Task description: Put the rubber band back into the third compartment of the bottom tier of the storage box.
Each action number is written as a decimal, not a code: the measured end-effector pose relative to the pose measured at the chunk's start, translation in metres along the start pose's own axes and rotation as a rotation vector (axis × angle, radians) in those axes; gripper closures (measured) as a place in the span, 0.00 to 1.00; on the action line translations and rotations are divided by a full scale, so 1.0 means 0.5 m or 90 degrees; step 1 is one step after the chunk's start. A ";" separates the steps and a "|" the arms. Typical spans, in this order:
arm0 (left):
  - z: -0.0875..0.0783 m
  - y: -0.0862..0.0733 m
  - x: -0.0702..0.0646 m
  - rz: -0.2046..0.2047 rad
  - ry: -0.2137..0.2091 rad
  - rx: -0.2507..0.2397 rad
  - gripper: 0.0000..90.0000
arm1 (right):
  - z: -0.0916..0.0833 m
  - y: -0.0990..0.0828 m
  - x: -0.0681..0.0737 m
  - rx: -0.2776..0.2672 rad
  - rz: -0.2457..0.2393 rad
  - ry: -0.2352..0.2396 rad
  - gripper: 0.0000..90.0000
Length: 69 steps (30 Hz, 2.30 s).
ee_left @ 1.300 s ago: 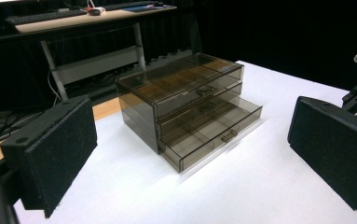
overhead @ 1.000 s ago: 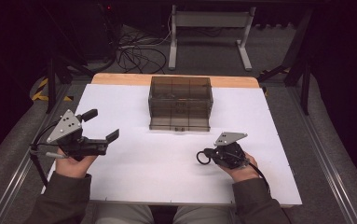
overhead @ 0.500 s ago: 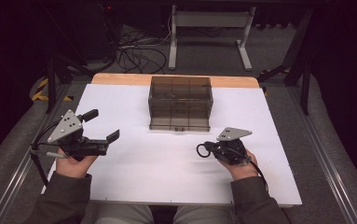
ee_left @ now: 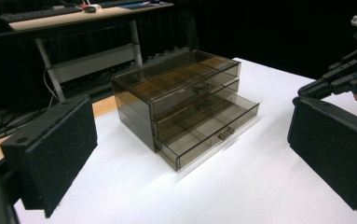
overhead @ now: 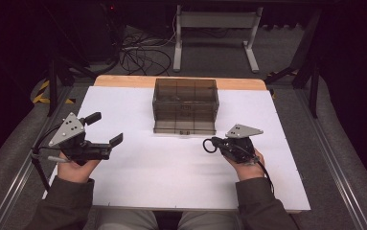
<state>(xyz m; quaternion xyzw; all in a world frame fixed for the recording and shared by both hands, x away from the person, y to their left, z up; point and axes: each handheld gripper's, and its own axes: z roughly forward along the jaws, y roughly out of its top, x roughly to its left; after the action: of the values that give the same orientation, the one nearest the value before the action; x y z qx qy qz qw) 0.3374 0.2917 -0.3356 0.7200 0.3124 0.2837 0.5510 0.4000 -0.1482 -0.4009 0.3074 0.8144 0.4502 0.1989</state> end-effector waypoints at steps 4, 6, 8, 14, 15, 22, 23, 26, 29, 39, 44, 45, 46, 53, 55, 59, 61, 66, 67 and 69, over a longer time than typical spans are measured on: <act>-0.001 0.000 0.000 -0.001 0.000 -0.001 0.02 | 0.006 0.013 -0.001 -0.009 0.000 -0.009 0.97; -0.001 0.000 0.001 0.001 0.000 -0.001 0.02 | 0.009 0.021 -0.002 -0.017 0.000 -0.012 0.97; -0.001 0.000 0.001 0.000 0.000 -0.001 0.02 | 0.011 0.026 -0.003 -0.023 0.003 -0.014 0.97; 0.000 0.000 0.001 0.000 0.000 -0.001 0.02 | 0.019 0.034 -0.013 -0.040 0.019 -0.021 0.97; 0.000 -0.001 0.001 0.000 0.000 -0.002 0.02 | 0.022 0.036 -0.017 -0.047 0.030 -0.019 0.97; 0.003 -0.002 0.000 -0.001 -0.002 0.002 0.02 | 0.031 0.042 -0.026 -0.057 0.041 -0.027 0.97; 0.003 -0.002 0.000 0.000 -0.002 0.002 0.02 | 0.034 0.043 -0.028 -0.058 0.043 -0.027 0.97; 0.004 -0.003 0.000 0.001 -0.002 0.002 0.02 | 0.044 0.043 -0.034 -0.056 0.048 -0.021 0.97; 0.004 -0.003 -0.001 0.001 -0.002 0.002 0.02 | 0.053 0.042 -0.039 -0.051 0.049 -0.026 0.97; 0.006 -0.004 -0.002 -0.001 -0.004 0.004 0.02 | 0.075 0.039 -0.055 -0.066 0.065 -0.050 0.97; 0.007 -0.004 -0.002 -0.002 -0.005 0.004 0.02 | 0.086 0.037 -0.061 -0.075 0.073 -0.065 0.97; 0.007 -0.004 -0.002 -0.002 -0.005 0.004 0.02 | 0.088 0.037 -0.062 -0.078 0.075 -0.066 0.97; 0.007 -0.005 -0.001 -0.002 -0.005 0.004 0.02 | 0.092 0.036 -0.065 -0.080 0.077 -0.072 0.97; 0.010 -0.007 -0.001 -0.002 -0.006 0.007 0.02 | 0.105 0.031 -0.074 -0.091 0.088 -0.089 0.97; 0.010 -0.007 -0.001 -0.003 -0.007 0.008 0.02 | 0.110 0.030 -0.077 -0.094 0.093 -0.093 0.97; 0.011 -0.008 -0.001 -0.003 -0.007 0.009 0.02 | 0.122 0.025 -0.083 -0.098 0.093 -0.105 0.96; 0.012 -0.009 -0.002 -0.004 -0.007 0.010 0.02 | 0.132 0.022 -0.086 -0.099 0.090 -0.117 0.96; 0.012 -0.010 -0.002 -0.001 -0.003 0.009 0.02 | 0.150 0.015 -0.083 -0.083 0.072 -0.148 0.96; 0.011 -0.010 -0.002 -0.001 -0.003 0.008 0.02 | 0.150 0.015 -0.083 -0.083 0.072 -0.148 0.96; 0.011 -0.010 -0.002 -0.001 -0.003 0.008 0.02 | 0.157 0.013 -0.082 -0.082 0.071 -0.154 0.96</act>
<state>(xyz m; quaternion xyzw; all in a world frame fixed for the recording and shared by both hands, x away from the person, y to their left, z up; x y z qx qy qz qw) 0.3404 0.2885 -0.3419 0.7236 0.3139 0.2796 0.5474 0.4795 -0.1256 -0.4339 0.3908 0.7355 0.4716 0.2896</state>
